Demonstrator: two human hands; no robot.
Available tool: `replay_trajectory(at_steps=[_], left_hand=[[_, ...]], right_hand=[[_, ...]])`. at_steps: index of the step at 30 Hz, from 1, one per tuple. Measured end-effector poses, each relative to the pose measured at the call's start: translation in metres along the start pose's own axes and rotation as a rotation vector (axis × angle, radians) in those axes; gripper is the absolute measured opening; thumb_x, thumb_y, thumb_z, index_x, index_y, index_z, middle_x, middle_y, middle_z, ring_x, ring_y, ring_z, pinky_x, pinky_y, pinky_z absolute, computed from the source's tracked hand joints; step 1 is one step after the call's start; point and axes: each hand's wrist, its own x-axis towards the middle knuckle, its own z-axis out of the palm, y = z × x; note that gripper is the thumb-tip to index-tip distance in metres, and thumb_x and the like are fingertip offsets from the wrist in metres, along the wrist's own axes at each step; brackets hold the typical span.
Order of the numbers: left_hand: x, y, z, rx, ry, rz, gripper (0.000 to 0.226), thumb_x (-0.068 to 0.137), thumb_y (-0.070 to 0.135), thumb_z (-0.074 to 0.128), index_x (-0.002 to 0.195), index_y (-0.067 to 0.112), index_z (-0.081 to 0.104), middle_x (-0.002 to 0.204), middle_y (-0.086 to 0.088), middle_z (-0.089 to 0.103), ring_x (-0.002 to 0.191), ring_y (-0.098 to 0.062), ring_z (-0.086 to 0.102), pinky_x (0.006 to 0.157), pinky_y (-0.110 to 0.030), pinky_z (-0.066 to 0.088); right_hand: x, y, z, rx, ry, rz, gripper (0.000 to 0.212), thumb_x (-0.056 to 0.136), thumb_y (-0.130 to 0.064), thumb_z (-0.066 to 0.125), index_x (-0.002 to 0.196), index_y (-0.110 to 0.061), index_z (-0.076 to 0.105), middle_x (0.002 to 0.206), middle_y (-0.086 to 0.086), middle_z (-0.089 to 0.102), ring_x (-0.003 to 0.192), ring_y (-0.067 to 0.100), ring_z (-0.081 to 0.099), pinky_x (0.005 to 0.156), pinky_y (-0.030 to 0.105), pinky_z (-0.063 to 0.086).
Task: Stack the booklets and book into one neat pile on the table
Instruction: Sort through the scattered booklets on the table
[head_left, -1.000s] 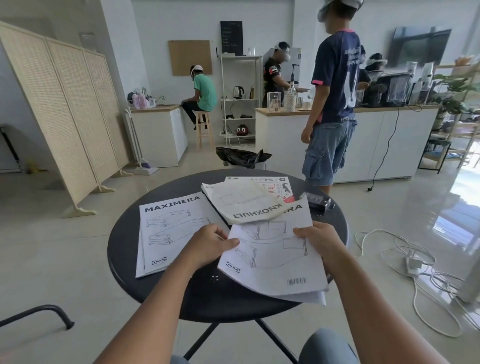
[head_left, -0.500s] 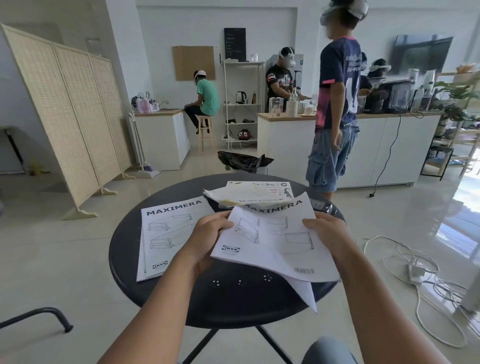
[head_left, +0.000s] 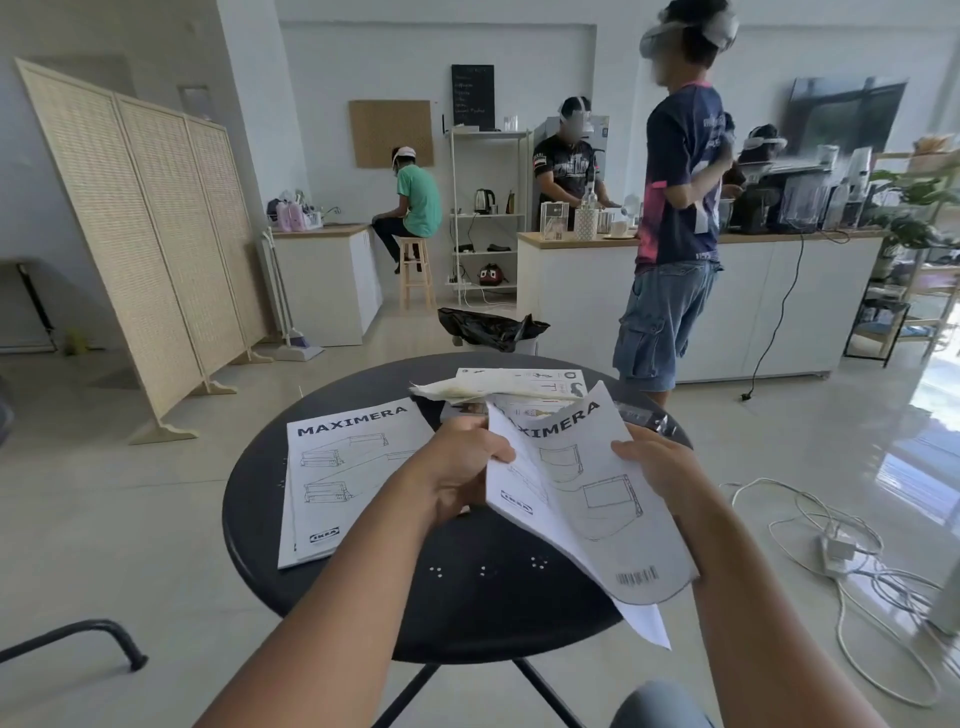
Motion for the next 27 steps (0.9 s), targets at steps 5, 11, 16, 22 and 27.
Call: replay_trajectory(at_steps=[5, 11, 16, 22, 27], left_hand=[[-0.003, 0.013, 0.01, 0.055, -0.069, 0.061, 0.039, 0.086, -0.011, 0.049, 0.121, -0.001, 0.061, 0.115, -0.021, 0.071, 0.103, -0.041, 0.07, 0.09, -0.056, 0.056], [-0.002, 0.027, 0.003, 0.028, -0.064, 0.148, 0.043, 0.083, -0.01, 0.047, 0.12, 0.004, 0.064, 0.113, -0.019, 0.073, 0.103, -0.042, 0.069, 0.092, -0.058, 0.054], [-0.004, 0.022, -0.004, -0.025, -0.048, 0.191, 0.046, 0.084, -0.009, 0.045, 0.119, 0.013, 0.065, 0.11, -0.018, 0.074, 0.102, -0.044, 0.069, 0.087, -0.06, 0.055], [-0.001, 0.006, -0.027, -0.202, -0.058, 0.27, 0.058, 0.084, -0.01, 0.044, 0.129, 0.023, 0.06, 0.12, -0.022, 0.068, 0.104, -0.047, 0.065, 0.087, -0.065, 0.053], [-0.003, -0.002, -0.04, -0.345, -0.112, 0.347, 0.063, 0.085, -0.016, 0.039, 0.133, 0.02, 0.058, 0.125, -0.021, 0.065, 0.101, -0.041, 0.065, 0.085, -0.053, 0.056]], right_hand=[[0.008, 0.006, -0.017, 0.038, 0.019, 0.001, 0.036, 0.091, -0.004, 0.061, 0.122, -0.017, 0.073, 0.106, 0.015, 0.076, 0.089, 0.033, 0.071, 0.08, 0.038, 0.056], [0.006, 0.005, -0.018, 0.076, -0.018, -0.007, 0.032, 0.097, -0.005, 0.054, 0.116, -0.026, 0.071, 0.092, 0.011, 0.075, 0.075, 0.026, 0.07, 0.062, 0.031, 0.051], [0.007, 0.014, -0.009, 0.133, -0.074, 0.001, 0.04, 0.092, -0.011, 0.058, 0.124, -0.03, 0.072, 0.104, 0.012, 0.079, 0.089, 0.034, 0.075, 0.078, 0.043, 0.057], [-0.01, 0.015, 0.012, 0.226, -0.247, 0.055, 0.028, 0.102, -0.018, 0.055, 0.119, -0.032, 0.071, 0.109, 0.006, 0.075, 0.097, 0.033, 0.066, 0.075, 0.044, 0.055], [-0.014, 0.014, 0.032, 0.249, -0.326, 0.02, 0.026, 0.101, -0.023, 0.058, 0.125, -0.027, 0.068, 0.115, 0.004, 0.077, 0.098, 0.03, 0.07, 0.077, 0.042, 0.057]])
